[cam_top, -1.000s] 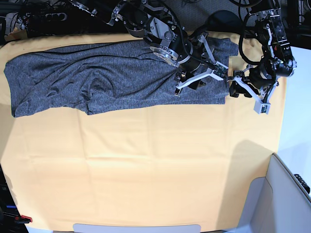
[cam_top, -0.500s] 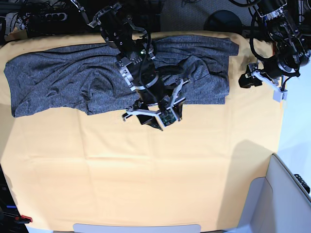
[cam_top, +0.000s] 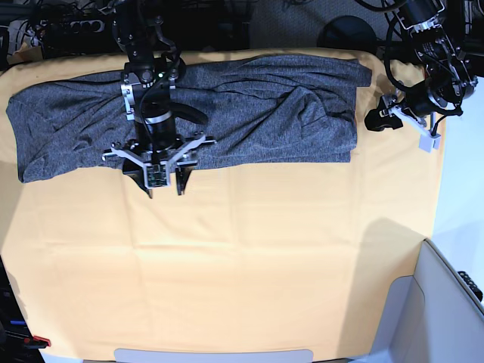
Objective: Fold the T-shirt properly
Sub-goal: 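Release the sleeve and move the right gripper back over the shirt, then release the shirt edge with the left gripper and lift it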
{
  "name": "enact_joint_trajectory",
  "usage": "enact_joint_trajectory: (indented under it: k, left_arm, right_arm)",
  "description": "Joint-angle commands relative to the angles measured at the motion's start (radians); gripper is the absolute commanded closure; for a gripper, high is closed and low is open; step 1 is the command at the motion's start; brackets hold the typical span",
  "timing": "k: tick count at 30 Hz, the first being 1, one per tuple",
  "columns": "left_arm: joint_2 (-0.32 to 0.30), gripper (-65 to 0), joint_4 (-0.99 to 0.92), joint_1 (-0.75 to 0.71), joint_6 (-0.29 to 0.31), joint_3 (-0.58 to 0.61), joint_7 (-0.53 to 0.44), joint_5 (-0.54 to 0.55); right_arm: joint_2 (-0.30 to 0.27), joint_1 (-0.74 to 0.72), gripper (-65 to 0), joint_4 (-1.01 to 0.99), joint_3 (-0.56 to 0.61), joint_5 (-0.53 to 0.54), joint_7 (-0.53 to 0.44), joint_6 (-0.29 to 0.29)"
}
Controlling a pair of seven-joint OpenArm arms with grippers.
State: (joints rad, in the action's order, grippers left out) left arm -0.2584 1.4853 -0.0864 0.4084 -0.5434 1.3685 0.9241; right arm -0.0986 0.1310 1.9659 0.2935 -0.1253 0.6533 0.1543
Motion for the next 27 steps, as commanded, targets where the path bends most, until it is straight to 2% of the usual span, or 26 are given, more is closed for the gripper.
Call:
enact_joint_trajectory:
  k: [1, 6, 12, 17, 27]
  left_arm:
    - [-0.011, -31.6, 0.007, 0.003, -0.004, 0.007, 0.028, -0.012]
    - [-0.008, -31.5, 0.077, 0.000, -0.004, 0.056, 0.028, -0.010]
    - [-0.006, -31.4, 0.216, -0.023, -0.007, 0.102, 0.028, -0.010]
    - [-0.006, -31.4, 0.199, -0.025, -0.007, 0.148, 0.028, -0.010]
    - [-0.006, -31.4, 0.073, -0.025, -0.009, 0.150, 0.028, -0.017]
  right_arm:
    - [0.003, -0.008, -30.8, 0.022, -0.017, -0.006, -0.037, -0.002]
    - [0.003, 0.017, -30.8, 0.022, -0.066, -0.006, -0.037, -0.002]
    - [0.003, 0.019, -30.8, 0.022, -0.072, -0.006, -0.037, -0.002]
    - [0.003, 0.019, -30.8, 0.022, -0.072, -0.006, -0.034, -0.002]
    - [0.003, 0.020, -30.8, 0.019, -0.072, -0.006, -0.033, -0.002]
